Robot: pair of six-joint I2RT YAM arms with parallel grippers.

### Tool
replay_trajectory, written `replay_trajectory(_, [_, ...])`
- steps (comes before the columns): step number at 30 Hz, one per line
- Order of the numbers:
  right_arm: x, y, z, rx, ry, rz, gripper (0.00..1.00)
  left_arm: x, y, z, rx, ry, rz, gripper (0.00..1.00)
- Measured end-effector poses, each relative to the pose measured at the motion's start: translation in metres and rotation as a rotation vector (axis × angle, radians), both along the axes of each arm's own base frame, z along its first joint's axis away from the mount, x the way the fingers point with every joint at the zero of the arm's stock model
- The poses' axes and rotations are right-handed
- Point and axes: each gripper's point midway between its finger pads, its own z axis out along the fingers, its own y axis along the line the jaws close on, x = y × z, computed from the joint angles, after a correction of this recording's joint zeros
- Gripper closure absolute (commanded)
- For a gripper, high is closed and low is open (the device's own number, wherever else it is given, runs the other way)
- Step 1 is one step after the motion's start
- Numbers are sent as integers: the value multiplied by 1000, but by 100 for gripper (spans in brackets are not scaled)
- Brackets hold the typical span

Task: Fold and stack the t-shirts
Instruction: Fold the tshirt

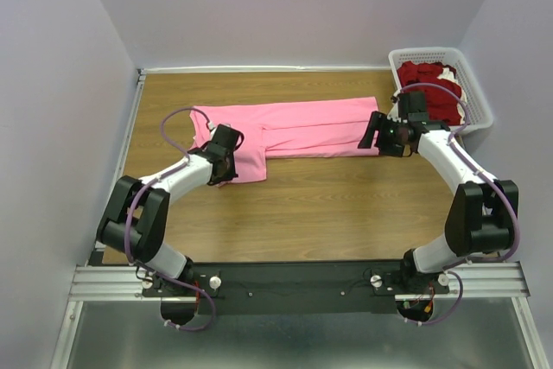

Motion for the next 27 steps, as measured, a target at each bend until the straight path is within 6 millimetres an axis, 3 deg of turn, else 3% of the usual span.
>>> replay_trajectory(3, [0, 1, 0, 4, -1, 3, 22, 20, -1, 24, 19, -54, 4, 100])
replay_trajectory(8, [0, 2, 1, 8, -2, 6, 22, 98, -14, 112, 34, -294, 13, 100])
replay_trajectory(11, [0, 3, 1, 12, -3, 9, 22, 140, -19, 147, 52, -402, 23, 100])
replay_trajectory(14, [0, 3, 1, 16, -4, 11, 22, 171, -23, 148, 91, -427, 18, 100])
replay_trajectory(17, [0, 6, 1, 28, 0, 19, 23, 190, -25, 130, 121, -408, 11, 100])
replay_trajectory(22, [2, 10, -7, 48, 29, 28, 26, 209, -15, 103, 154, -364, 21, 100])
replay_trajectory(25, [10, 13, -9, 58, 30, 30, 27, 218, -7, 99, 158, -362, 41, 100])
replay_trajectory(27, [19, 14, -12, 65, 26, 29, 27, 222, -1, 97, 160, -363, 53, 82])
